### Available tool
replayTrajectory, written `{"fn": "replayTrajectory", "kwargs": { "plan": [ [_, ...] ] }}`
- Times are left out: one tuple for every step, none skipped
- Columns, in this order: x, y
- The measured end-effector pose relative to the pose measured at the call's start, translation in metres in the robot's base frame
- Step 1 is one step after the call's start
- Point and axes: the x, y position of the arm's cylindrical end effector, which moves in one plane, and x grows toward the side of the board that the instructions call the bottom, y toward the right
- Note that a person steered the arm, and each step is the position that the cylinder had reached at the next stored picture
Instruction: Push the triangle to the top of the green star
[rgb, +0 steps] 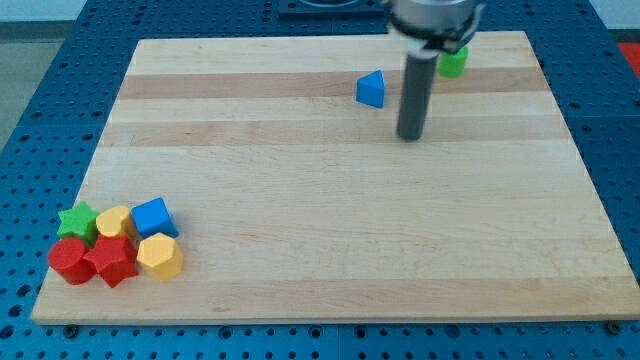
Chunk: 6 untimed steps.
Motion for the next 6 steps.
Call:
{"fn": "replayTrajectory", "kwargs": {
  "plan": [
    [-0.042,-0.006],
    [-0.063,-0.09],
    [-0.063,-0.206],
    [-0.063,-0.278],
    [-0.067,-0.258],
    [-0.107,-0.249]
  ]
}}
